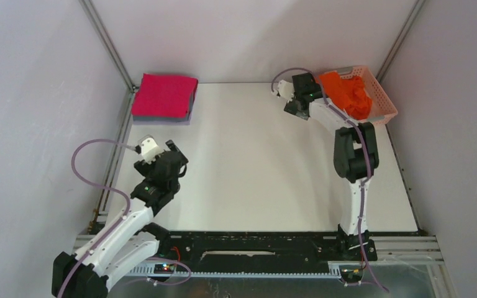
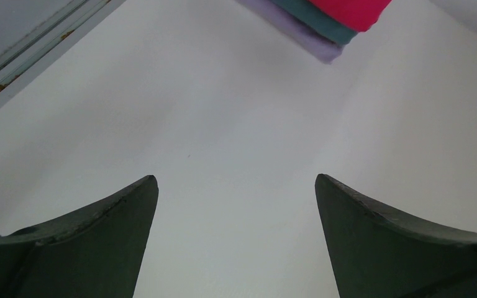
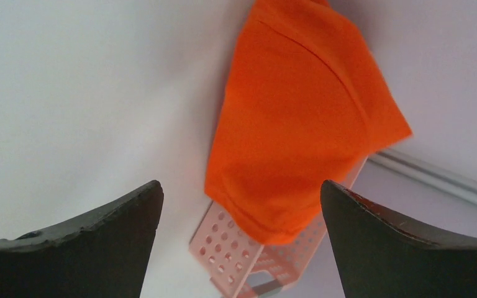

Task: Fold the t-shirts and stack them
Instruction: Pick up the T-shirt and place it in the bin.

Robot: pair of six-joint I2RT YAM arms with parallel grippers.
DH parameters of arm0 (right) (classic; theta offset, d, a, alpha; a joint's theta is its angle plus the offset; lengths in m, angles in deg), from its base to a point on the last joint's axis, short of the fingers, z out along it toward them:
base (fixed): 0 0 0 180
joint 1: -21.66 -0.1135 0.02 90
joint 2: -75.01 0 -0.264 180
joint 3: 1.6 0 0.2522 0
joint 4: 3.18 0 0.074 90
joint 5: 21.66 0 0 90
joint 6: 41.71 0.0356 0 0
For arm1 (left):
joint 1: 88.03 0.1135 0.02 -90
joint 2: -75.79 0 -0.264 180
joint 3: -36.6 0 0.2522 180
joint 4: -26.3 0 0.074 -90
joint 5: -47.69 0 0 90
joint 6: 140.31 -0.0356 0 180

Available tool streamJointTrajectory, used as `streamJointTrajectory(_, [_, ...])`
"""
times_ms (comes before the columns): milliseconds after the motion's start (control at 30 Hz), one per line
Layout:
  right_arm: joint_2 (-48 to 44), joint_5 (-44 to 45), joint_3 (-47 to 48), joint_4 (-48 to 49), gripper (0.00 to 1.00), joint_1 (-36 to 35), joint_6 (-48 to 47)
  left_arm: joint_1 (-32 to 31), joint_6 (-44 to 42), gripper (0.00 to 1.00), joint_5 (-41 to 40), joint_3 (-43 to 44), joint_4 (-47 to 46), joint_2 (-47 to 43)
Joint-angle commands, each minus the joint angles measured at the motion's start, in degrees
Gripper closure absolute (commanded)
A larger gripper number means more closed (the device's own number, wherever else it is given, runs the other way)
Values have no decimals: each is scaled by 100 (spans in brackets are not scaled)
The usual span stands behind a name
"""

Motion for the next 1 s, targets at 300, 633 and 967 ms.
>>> streamJointTrajectory(300, [2369,1528,1845,2274,0,399,-2460,223,199,0,-133,467,195,904])
streamJointTrajectory(633, [1850,1389,1713,3058,100,489,-1532,258,182,0,-23,568,239,1100])
streamJointTrajectory(967, [8,1204,1676,2792,100,607,866,271,170,0,206,362,153,642])
